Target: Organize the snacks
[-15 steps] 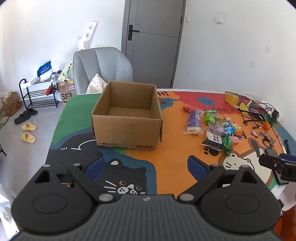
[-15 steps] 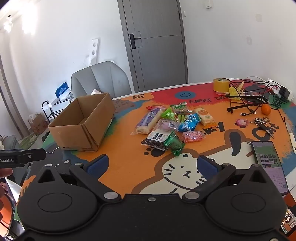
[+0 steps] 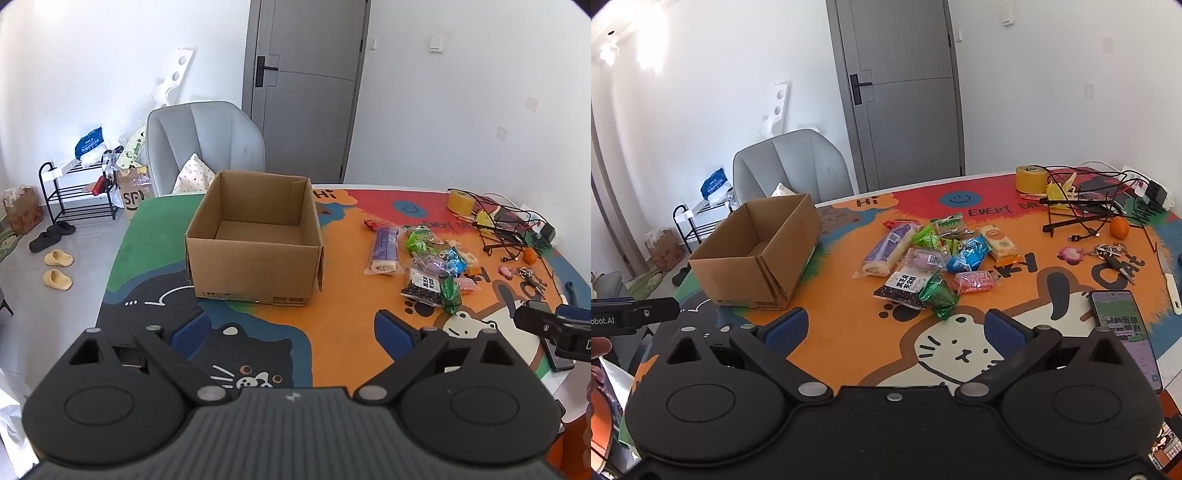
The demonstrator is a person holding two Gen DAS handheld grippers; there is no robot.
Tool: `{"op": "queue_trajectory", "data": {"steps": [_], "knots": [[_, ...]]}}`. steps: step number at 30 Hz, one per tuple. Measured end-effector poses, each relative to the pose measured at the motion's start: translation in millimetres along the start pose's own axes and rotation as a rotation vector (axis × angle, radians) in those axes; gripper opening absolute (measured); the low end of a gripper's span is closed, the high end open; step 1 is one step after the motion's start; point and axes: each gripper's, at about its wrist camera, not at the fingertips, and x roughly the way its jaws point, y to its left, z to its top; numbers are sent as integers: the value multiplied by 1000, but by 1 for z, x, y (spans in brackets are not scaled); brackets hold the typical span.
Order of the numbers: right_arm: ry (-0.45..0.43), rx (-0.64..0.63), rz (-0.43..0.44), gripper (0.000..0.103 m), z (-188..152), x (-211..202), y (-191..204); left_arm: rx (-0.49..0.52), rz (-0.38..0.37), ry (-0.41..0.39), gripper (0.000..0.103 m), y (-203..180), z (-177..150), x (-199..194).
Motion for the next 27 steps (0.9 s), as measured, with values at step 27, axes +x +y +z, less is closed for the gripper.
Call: {"op": "queue_trajectory", "data": {"steps": [27], "knots": [[-38,-21,-7,103,3,-18,-1,-9,-9,-51,96,0,6,-18]]}}
